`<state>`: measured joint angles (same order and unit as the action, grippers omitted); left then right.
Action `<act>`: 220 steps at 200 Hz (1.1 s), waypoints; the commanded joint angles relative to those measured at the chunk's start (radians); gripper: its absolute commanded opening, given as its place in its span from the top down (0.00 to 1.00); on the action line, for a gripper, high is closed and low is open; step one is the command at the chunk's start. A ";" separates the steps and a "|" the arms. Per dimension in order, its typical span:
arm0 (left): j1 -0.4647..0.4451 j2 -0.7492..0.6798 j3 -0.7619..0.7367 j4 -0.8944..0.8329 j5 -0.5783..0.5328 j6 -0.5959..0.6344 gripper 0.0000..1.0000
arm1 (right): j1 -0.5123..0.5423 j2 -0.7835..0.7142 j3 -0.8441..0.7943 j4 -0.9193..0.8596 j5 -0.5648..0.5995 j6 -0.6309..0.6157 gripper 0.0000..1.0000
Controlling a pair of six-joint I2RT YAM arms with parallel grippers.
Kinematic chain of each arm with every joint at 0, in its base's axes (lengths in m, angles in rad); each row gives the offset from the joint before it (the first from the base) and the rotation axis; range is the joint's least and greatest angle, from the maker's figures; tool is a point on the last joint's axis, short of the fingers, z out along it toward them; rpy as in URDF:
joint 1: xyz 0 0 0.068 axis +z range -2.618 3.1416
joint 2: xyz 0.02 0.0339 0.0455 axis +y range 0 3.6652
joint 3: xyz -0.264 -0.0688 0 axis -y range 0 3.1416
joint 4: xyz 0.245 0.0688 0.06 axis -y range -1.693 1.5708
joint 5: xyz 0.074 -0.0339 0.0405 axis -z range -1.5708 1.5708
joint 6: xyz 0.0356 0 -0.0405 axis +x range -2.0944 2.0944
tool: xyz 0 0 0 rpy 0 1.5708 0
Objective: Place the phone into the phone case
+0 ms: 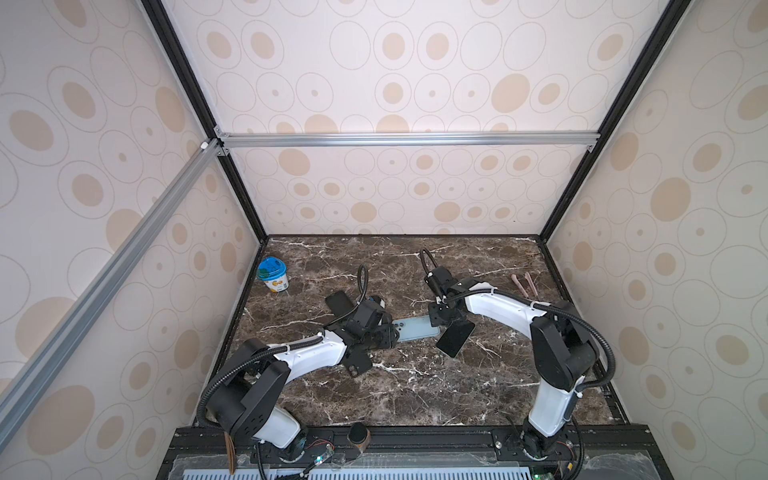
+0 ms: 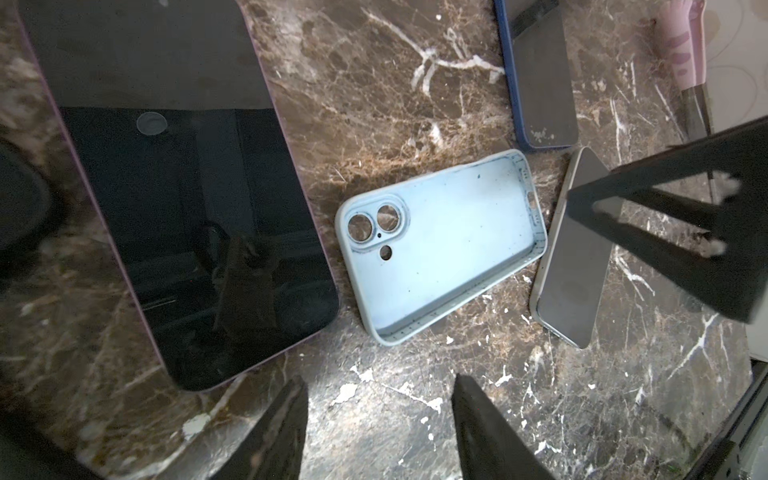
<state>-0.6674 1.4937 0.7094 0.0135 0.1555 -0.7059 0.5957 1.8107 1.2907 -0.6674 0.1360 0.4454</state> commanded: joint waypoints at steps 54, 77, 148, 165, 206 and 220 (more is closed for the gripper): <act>0.007 -0.073 0.056 -0.108 -0.099 0.100 0.24 | -0.100 -0.124 -0.146 -0.046 0.015 -0.023 0.27; 0.007 -0.100 0.056 -0.133 -0.124 0.112 0.20 | -0.105 -0.130 -0.176 -0.029 0.006 -0.006 0.21; 0.008 -0.182 0.036 -0.171 -0.175 0.125 0.10 | -0.107 -0.113 -0.255 0.100 0.004 0.169 0.10; 0.006 -0.195 0.031 -0.172 -0.181 0.126 0.10 | -0.107 -0.104 -0.260 0.116 0.008 0.191 0.10; 0.008 -0.206 0.018 -0.172 -0.189 0.130 0.10 | -0.106 -0.073 -0.258 0.140 -0.006 0.216 0.10; 0.007 -0.209 0.014 -0.170 -0.191 0.129 0.10 | -0.105 -0.064 -0.258 0.140 -0.007 0.217 0.09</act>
<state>-0.6674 1.3048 0.7280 -0.1425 -0.0105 -0.5964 0.4870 1.7222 1.0374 -0.5312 0.1299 0.6254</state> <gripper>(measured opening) 0.902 0.904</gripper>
